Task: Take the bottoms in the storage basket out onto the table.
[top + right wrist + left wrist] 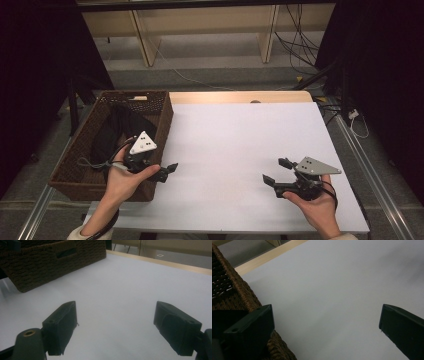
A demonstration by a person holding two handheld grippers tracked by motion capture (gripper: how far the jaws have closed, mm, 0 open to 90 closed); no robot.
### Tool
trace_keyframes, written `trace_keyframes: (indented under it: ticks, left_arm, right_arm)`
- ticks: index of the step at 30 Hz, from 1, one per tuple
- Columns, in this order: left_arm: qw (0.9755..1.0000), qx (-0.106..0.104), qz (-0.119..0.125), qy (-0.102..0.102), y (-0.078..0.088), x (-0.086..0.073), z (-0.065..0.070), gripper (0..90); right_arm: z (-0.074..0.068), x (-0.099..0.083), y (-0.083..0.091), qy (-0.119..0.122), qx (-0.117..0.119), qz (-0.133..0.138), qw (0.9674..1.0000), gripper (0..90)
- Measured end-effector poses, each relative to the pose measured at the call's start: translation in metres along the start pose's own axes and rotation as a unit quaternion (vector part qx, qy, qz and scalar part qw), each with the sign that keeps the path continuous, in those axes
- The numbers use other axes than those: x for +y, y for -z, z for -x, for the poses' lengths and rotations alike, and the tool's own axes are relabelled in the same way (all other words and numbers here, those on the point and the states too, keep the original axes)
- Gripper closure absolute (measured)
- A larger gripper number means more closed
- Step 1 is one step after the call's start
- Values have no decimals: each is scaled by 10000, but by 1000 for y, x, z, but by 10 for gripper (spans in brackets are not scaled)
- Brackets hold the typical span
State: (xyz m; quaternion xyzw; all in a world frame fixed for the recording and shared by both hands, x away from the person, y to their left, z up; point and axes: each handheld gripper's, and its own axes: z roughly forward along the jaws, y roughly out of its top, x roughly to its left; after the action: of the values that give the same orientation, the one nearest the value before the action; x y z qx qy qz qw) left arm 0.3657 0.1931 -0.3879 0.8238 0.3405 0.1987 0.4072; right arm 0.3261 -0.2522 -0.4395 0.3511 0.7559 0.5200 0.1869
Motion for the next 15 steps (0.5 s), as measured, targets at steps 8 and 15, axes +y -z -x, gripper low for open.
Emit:
trace_keyframes:
  ticks: [8,15]
  left_arm:
    - [10000,-4,-48,59,1,1,-1,0]
    - [10000,-4,27,32,4,4,-3,0]
  right_arm:
    - [1,-1,1,7,-13,-20,10000,195]
    - [0,-2,2,4,-60,-42,10000,191]
